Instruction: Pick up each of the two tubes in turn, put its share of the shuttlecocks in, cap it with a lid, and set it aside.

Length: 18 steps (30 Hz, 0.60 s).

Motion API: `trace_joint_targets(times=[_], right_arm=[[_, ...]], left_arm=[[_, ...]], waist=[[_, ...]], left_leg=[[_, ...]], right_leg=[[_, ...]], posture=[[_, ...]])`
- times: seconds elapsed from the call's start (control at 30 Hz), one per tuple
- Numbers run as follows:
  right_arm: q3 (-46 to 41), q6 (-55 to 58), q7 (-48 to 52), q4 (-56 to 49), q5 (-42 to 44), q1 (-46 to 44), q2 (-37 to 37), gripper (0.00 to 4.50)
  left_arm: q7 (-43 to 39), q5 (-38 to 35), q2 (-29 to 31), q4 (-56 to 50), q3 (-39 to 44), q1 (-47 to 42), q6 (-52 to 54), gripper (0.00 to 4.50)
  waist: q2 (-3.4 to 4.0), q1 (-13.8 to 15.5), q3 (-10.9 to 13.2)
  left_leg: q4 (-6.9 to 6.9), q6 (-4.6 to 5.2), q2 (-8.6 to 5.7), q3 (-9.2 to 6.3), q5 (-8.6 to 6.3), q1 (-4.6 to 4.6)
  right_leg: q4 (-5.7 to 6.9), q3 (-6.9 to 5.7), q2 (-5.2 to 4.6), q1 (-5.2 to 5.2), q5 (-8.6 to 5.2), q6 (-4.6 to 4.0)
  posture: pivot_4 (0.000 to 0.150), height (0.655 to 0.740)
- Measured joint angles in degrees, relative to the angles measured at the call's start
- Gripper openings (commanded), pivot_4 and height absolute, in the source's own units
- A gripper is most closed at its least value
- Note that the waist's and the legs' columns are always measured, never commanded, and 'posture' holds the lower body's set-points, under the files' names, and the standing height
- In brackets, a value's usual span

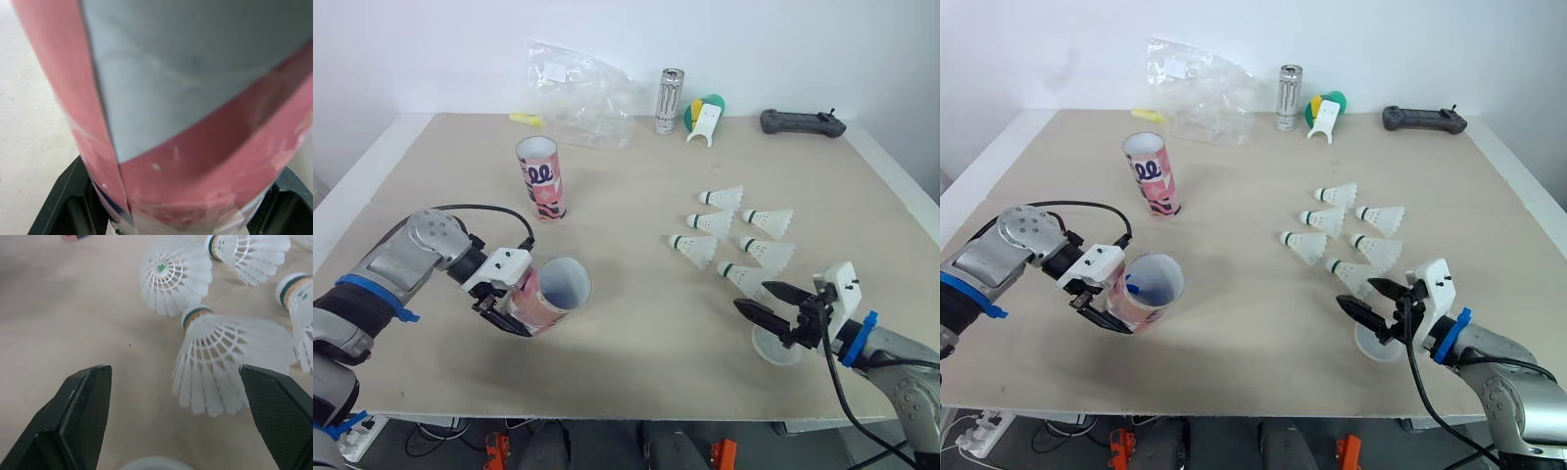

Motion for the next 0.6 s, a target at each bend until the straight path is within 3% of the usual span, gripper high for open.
trace_joint_targets(times=[0.23,0.6], right_arm=[[1.22,-0.09,-0.03,1.54,-0.9,-2.47,1.22,0.17],[-0.53,1.78,0.44,-3.27,0.85,1.28,0.38,0.07]], left_arm=[[0.05,-0.11,0.09,0.18,0.2,0.4,-0.92,2.81],[0.07,-0.39,0.08,-0.16,0.98,1.31,-0.77,2.81]], waist=[[0.03,-0.03,-0.02],[0.13,-0.01,-0.07]], left_leg=[[-0.02,0.0,0.0,0.0,0.0,0.02],[-0.12,0.0,0.0,0.0,0.0,0.02]], right_leg=[[0.0,0.0,0.0,0.0,0.0,0.0],[0.0,0.0,0.0,0.0,-0.02,0.09]], posture=[[0.15,0.74],[0.15,0.74]])
